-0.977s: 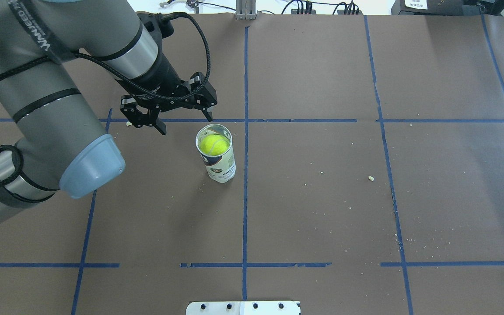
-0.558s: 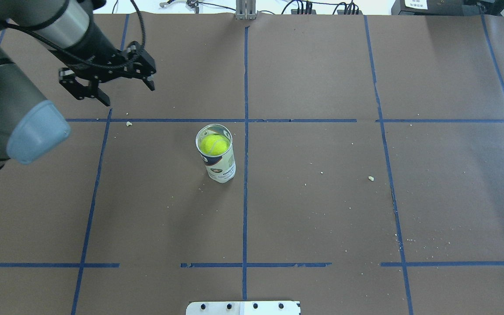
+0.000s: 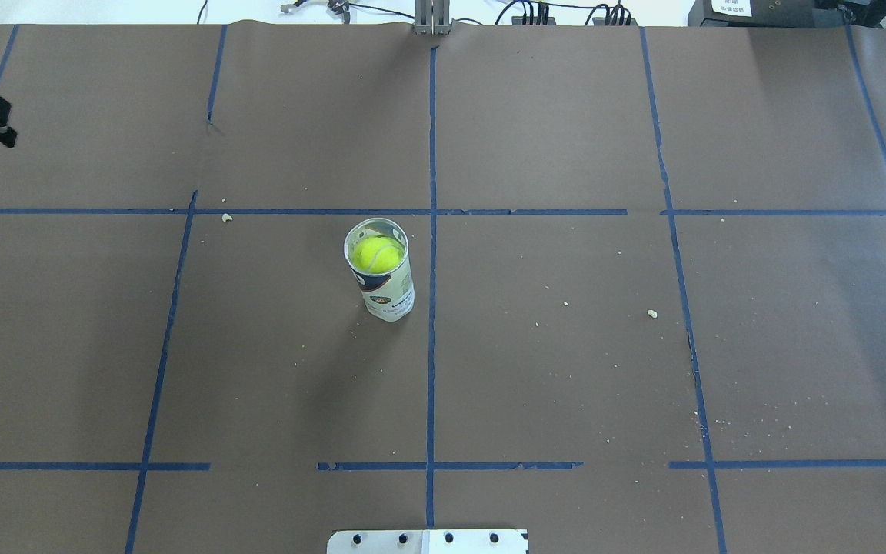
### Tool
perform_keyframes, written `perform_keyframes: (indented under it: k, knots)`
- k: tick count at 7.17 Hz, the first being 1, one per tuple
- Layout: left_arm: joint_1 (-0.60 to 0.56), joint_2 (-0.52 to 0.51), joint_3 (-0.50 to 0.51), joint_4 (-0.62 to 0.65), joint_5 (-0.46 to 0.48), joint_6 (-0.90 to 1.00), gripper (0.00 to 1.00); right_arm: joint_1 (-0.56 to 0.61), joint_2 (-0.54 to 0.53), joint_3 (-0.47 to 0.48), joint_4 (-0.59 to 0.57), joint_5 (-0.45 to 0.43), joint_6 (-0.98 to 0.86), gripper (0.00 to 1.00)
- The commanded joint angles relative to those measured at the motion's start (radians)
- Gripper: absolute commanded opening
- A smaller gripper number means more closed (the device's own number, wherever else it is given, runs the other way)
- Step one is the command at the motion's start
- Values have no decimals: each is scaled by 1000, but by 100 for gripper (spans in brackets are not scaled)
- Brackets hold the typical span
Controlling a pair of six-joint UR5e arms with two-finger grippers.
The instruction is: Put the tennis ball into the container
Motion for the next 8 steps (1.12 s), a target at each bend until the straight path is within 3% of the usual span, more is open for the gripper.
perform_keyframes:
  k: [1,4,8]
  knots:
    - [-127,127,96,-5,0,345,100,0,0,0,0,0,0,100]
    - [-230,271,119,-127,0,476,100,0,0,0,0,0,0,100]
    - [-236,330,139,-136,-8,476,100,0,0,0,0,0,0,100]
